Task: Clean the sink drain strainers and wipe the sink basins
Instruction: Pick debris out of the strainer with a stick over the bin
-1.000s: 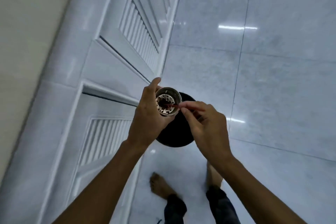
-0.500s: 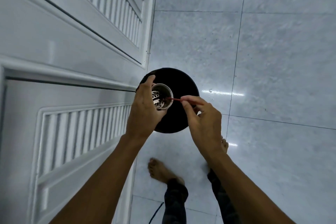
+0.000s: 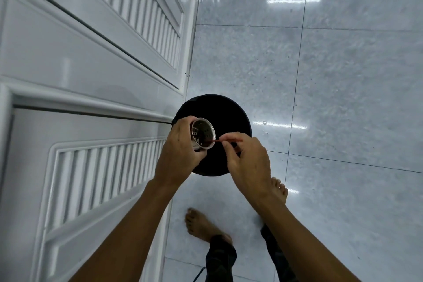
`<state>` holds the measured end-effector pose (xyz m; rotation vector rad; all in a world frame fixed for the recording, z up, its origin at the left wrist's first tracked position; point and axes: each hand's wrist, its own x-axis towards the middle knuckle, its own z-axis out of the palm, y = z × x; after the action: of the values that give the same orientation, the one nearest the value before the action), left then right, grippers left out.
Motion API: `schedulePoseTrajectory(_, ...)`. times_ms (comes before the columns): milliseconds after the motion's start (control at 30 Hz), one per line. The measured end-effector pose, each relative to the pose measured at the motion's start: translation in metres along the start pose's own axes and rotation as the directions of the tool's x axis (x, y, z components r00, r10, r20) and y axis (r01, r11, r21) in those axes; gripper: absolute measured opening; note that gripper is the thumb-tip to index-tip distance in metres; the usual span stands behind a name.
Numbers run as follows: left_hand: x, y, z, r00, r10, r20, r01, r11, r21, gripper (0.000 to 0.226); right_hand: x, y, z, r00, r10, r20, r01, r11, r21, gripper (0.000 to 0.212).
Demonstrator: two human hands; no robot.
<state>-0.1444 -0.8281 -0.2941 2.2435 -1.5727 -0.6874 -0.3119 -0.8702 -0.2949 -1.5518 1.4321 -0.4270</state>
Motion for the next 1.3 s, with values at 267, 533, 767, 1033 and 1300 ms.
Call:
schedulePoseTrajectory(267,-0.008,-0.017,0.002,0.999,0.048,0.023,-0.049,0.998,0.027,0.08,-0.011,0.007,0.019,1.0,0.008,0.019,-0.01,0.997,0.076,0.013)
schedulePoseTrajectory(533,-0.01,-0.029,-0.003,0.993,0.049,0.107,-0.04,0.995,-0.087,0.09,-0.013,-0.001,0.023,0.986,0.161,0.037,-0.161,0.89,0.427,0.015)
schedulePoseTrajectory(767,-0.008,-0.02,-0.015,0.999,0.044,0.021,-0.039,0.977,-0.211,0.091,-0.018,-0.008,0.016,0.975,0.222,-0.025,-0.181,0.85,0.495,0.016)
schedulePoseTrajectory(1033,-0.008,-0.027,-0.016,0.995,0.094,0.044,-0.087,0.986,-0.139,0.072,-0.024,0.003,0.023,0.993,0.114,-0.037,-0.097,0.943,0.317,0.015)
schedulePoseTrajectory(1300,-0.002,-0.037,-0.006,0.986,0.1,0.133,-0.09,0.992,-0.083,0.071,-0.018,0.027,0.043,0.967,0.243,0.072,-0.248,0.848,0.469,0.014)
